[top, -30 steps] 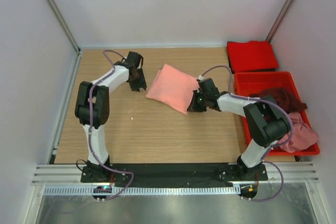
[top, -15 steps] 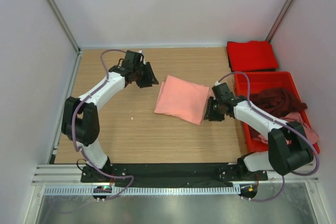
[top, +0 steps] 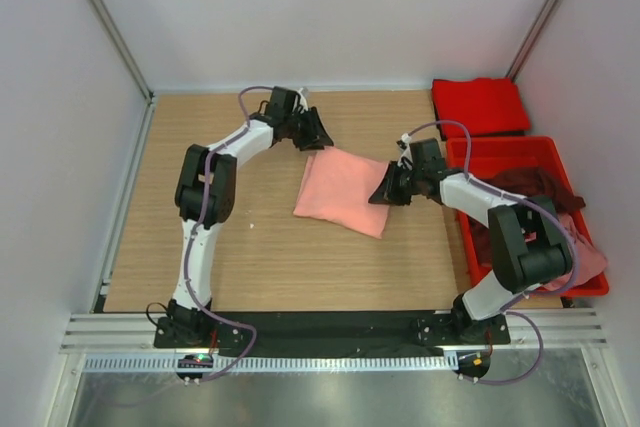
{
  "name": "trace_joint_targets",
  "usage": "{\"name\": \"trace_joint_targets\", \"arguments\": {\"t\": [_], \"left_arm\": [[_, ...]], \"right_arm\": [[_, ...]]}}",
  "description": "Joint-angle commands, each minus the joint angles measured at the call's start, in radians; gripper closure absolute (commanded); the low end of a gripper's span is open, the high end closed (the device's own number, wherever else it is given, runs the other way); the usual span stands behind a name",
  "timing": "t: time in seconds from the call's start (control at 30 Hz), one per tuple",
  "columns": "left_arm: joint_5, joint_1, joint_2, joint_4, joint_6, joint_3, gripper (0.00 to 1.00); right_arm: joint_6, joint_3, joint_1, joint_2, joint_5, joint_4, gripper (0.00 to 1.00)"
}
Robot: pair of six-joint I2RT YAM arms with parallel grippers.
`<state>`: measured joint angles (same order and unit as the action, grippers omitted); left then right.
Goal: Fold and stack the t-shirts
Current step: Fold the tshirt
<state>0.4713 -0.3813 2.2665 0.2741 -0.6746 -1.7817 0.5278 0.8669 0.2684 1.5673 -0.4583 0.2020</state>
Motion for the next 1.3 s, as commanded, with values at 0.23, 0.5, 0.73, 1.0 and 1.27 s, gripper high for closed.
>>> {"name": "trace_joint_targets", "arguments": {"t": [0.23,0.5,0.73,1.0,1.27], "left_arm": [[-0.063,0.032,0.082,-0.032,-0.008,-0.085,0.6],[-0.141,0.035,-0.094,0.089,0.067,-0.096,0.58],[-0.282,-0.03,-0.373,0.112,0.116,0.227,0.58],[-0.367,-0.042,-0.515,0.103,0.003,0.527,0.58],[-0.373,-0.045,-0.507,0.102,-0.036,0.653,0.58]], "right_arm": [[-0.031,-0.022,-0.058,0.079,-0.08,-0.17,0.88],[-0.015,0.067,-0.058,-0.049,0.0,-0.013,0.79],[0.023,0.104,-0.078,-0.023,0.252,0.134,0.64],[0.132,0.126,-0.083,0.029,0.394,0.077,0.37],[0.15,0.146,-0.083,0.123,0.388,-0.027,0.36]]}}
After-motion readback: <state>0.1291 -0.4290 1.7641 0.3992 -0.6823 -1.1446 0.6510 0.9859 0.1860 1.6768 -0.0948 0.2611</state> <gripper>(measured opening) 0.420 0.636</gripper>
